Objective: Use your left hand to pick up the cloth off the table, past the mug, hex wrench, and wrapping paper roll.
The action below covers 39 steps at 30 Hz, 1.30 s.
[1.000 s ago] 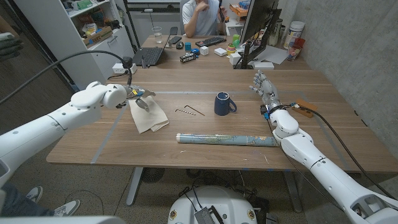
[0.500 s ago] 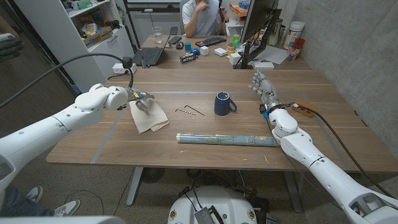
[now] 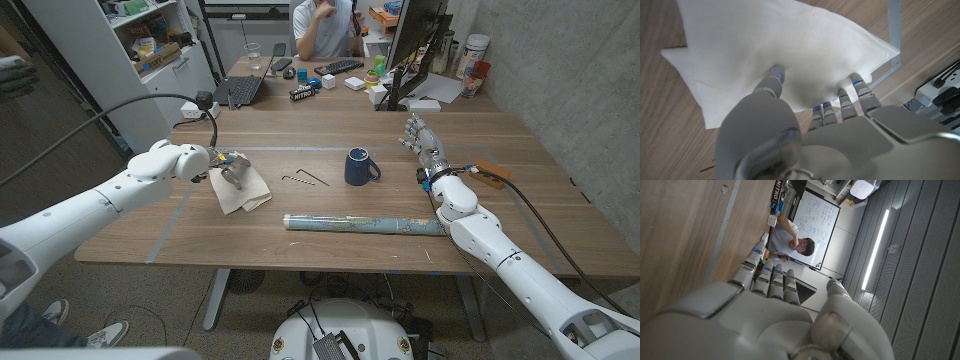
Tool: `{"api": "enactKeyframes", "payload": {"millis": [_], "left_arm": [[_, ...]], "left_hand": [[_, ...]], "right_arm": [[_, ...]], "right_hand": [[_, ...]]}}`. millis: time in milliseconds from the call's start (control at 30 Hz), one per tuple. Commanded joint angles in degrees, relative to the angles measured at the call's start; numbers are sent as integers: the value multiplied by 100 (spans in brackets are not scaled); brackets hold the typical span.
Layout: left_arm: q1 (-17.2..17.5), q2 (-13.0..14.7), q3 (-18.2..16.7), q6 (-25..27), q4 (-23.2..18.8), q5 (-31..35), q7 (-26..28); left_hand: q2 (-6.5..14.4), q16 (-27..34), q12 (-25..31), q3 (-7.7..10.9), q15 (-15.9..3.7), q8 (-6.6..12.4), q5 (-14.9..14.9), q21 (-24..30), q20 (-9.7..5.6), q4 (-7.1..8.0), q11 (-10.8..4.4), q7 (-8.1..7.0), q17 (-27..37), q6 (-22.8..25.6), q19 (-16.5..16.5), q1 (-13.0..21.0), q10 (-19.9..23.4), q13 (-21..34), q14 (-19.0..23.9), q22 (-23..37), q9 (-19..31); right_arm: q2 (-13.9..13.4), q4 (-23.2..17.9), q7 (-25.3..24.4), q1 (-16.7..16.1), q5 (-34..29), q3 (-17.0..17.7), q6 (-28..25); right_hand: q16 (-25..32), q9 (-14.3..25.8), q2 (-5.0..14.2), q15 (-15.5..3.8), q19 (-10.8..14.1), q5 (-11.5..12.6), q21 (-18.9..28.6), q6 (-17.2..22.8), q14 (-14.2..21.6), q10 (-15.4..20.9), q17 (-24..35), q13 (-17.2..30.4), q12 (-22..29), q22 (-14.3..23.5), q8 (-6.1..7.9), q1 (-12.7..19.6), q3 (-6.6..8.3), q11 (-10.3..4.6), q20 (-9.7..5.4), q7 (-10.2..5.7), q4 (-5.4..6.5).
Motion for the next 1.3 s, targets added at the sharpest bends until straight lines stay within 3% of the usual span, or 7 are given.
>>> {"api": "enactKeyframes", "payload": {"millis": [33,167,400,733,833,933,1300], "left_arm": [[-70,-347,164,-5,539,-515,-24],[-68,-496,133,176,710,-937,-93],[-5,-575,177,375,797,-1416,29],[115,-497,228,717,556,-1659,318],[195,-462,197,770,475,-1720,521],[250,-420,164,866,365,-1792,620],[375,-240,143,1055,-100,-1801,756]], "left_hand": [[23,45,43,-35,17,37,4,-11,28,20,-9,2,10,40,63,55,27,31,89,20,20],[103,100,65,-49,79,30,1,103,7,9,66,73,9,58,407,145,70,35,308,54,19],[317,231,240,-160,35,121,-83,571,4,-54,169,184,24,449,1957,629,524,56,1103,66,29],[662,788,910,-376,-622,761,-66,1083,-26,-116,-268,117,159,2543,3879,1988,2246,293,2875,10,148],[784,1014,1231,-347,-1049,1152,-42,1357,-416,-97,-533,140,176,3414,4624,2322,3169,451,3587,2,284],[865,1141,1377,-256,-1241,1395,-20,1500,-647,-89,-703,106,163,3864,4959,2477,3626,559,4136,0,378],[910,1328,1650,-231,-1496,1882,-25,1625,-859,-84,-601,3,220,4625,5185,2597,4403,804,4840,-3,585]], "right_arm": [[-69,-54,-3,-75,28,29,-42],[-86,-77,3,-82,34,36,-50],[-106,-90,40,-74,61,45,-63],[-14,60,131,11,79,-17,5],[6,83,132,31,70,-30,19],[3,87,143,43,63,-38,21],[20,113,196,-6,107,-7,157]], "right_hand": [[46,24,9,-20,43,17,47,32,57,69,0,12,20,26,6,-33,7,0,2,-18,-30],[47,24,10,-19,42,16,46,40,62,75,0,12,22,27,8,-36,7,-1,9,-25,-32],[50,25,11,-16,48,16,47,64,73,81,0,12,23,27,16,-42,7,-11,11,-29,-35],[51,25,14,4,46,15,46,69,81,80,-1,12,21,27,15,-48,8,-12,21,-29,-40],[50,25,15,5,47,15,46,72,79,79,-1,12,20,27,15,-50,9,-16,23,-32,-41],[48,25,16,0,47,15,45,69,75,79,-1,12,19,27,13,-52,9,-16,26,-31,-43],[47,25,17,1,46,14,44,72,78,83,-1,12,19,27,11,-60,9,-15,27,-33,-50]]}}
